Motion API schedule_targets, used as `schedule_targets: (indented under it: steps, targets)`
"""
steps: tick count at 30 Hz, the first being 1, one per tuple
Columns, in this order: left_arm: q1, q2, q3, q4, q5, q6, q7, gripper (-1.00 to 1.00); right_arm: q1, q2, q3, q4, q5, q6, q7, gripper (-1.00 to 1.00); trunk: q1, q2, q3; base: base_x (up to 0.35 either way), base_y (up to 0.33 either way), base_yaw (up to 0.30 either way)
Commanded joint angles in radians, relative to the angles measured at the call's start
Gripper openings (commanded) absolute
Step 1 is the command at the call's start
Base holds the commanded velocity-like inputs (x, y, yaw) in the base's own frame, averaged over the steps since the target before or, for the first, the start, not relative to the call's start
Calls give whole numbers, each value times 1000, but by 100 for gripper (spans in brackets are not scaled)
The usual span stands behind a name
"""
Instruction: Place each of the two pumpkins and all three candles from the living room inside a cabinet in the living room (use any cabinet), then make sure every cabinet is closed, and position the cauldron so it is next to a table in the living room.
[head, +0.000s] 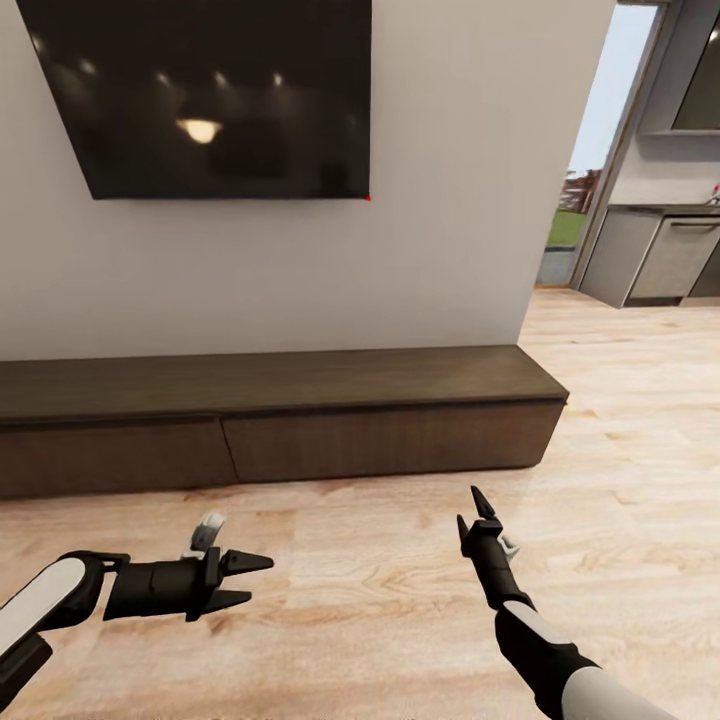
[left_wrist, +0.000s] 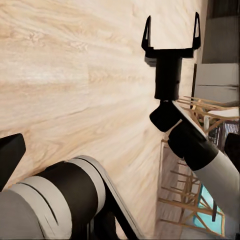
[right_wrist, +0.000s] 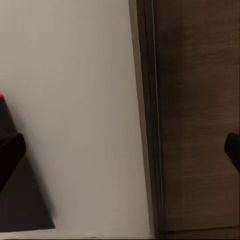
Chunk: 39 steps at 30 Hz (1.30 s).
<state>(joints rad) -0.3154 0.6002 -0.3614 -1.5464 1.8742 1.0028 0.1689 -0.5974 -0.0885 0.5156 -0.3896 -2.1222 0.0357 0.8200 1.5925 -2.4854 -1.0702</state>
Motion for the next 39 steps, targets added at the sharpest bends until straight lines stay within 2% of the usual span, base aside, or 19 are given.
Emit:
schedule_targets:
  steps: [1,11,22,28,34,39]
  targets:
    - [1,5,-3,-9,15,0,5,100,-1,-1,5,-2,-11,15,7,100,4,-8,-4,0,0,0]
    - [5,12,-10,-20,22,0,-19,100,-1,-1,1,-9,-12,35,31,100,8,-15,-7,9,0,0]
    - [13,12,-13,-19,23,0,-23,100,-1,0,-12,-8,-13,36,98,100,8,-15,-7,234,0,0]
    - [32,12,-13,-20,23,0,-52,100,-1,0,-12,-8,-14,39,108,100,8,-15,-7,228,0,0]
    - [39,12,-13,-22,23,0,-56,100,-1,-1,-12,-8,-11,39,104,100,8,-15,-7,251,0,0]
    - [41,12,-13,-23,23,0,-57,100,-1,-5,-11,-9,-7,38,44,100,8,-15,-7,252,0,0]
